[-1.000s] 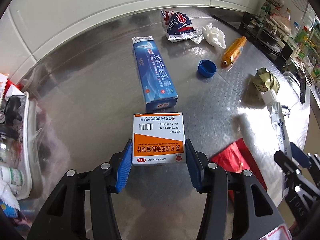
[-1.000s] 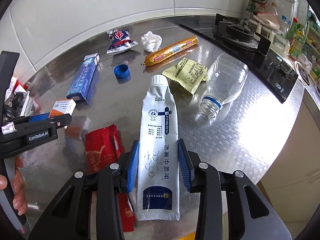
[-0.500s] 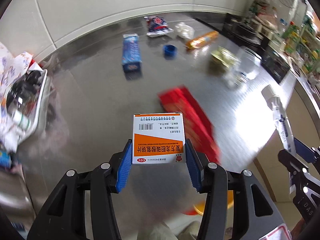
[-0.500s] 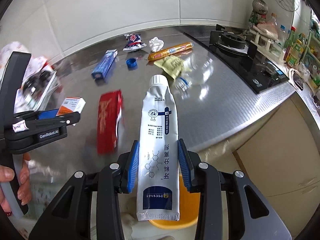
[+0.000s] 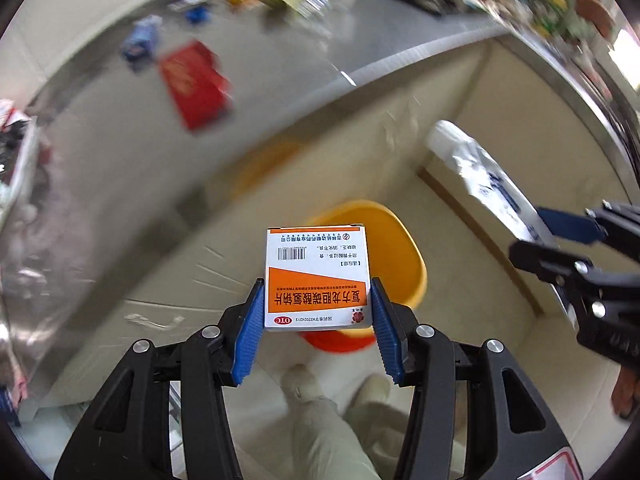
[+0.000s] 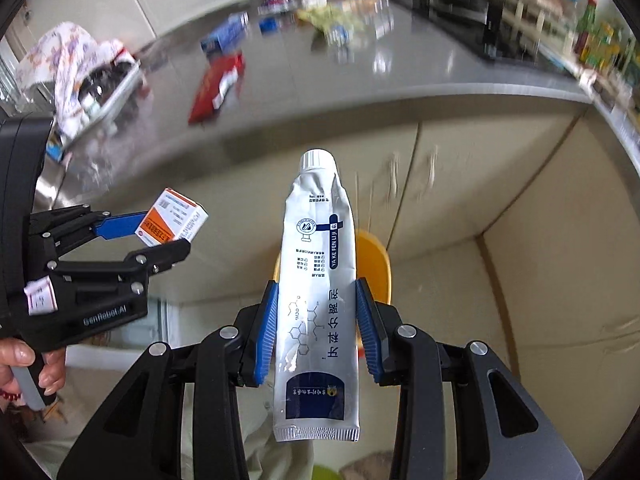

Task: Collect trash
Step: 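Carry both items over the yellow bin and open both tools to drop them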

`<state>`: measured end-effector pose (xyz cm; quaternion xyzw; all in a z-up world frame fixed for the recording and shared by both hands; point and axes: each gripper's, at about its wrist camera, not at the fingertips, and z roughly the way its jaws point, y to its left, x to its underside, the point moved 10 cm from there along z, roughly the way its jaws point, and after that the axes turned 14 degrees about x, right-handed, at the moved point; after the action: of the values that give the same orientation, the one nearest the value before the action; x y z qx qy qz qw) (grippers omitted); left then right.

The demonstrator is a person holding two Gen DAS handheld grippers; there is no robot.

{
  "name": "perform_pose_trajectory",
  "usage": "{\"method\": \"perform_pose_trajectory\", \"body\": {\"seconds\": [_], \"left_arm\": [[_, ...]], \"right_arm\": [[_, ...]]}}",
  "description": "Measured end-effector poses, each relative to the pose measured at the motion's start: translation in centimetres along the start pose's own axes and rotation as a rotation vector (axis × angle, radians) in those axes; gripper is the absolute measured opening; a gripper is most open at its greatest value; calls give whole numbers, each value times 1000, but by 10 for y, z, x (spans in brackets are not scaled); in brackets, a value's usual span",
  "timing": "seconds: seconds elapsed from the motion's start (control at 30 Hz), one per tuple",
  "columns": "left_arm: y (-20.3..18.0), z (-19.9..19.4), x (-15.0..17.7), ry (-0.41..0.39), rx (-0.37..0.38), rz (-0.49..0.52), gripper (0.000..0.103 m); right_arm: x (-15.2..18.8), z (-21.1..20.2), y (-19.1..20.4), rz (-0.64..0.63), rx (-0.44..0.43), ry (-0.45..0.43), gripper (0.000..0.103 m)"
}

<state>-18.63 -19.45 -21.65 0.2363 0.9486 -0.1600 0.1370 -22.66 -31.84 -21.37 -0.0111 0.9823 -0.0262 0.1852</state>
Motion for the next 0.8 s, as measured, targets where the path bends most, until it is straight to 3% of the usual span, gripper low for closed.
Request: {"method": "perform_pose_trajectory", "body": {"seconds": [0.2, 0.3, 0.63, 0.8], "left_arm": [[-7, 64, 20, 122, 123, 99, 50], [1, 97, 25, 173, 149, 150, 50], [22, 193, 36, 311, 195, 224, 50], [29, 237, 44, 373, 194, 213, 50]], "right_arm": [[36, 57, -3, -11, -57, 168, 39], [47, 88, -2, -31, -55, 228, 39], [61, 192, 2, -52, -23, 377, 39], [60, 223, -6, -35, -21, 426, 39]]}}
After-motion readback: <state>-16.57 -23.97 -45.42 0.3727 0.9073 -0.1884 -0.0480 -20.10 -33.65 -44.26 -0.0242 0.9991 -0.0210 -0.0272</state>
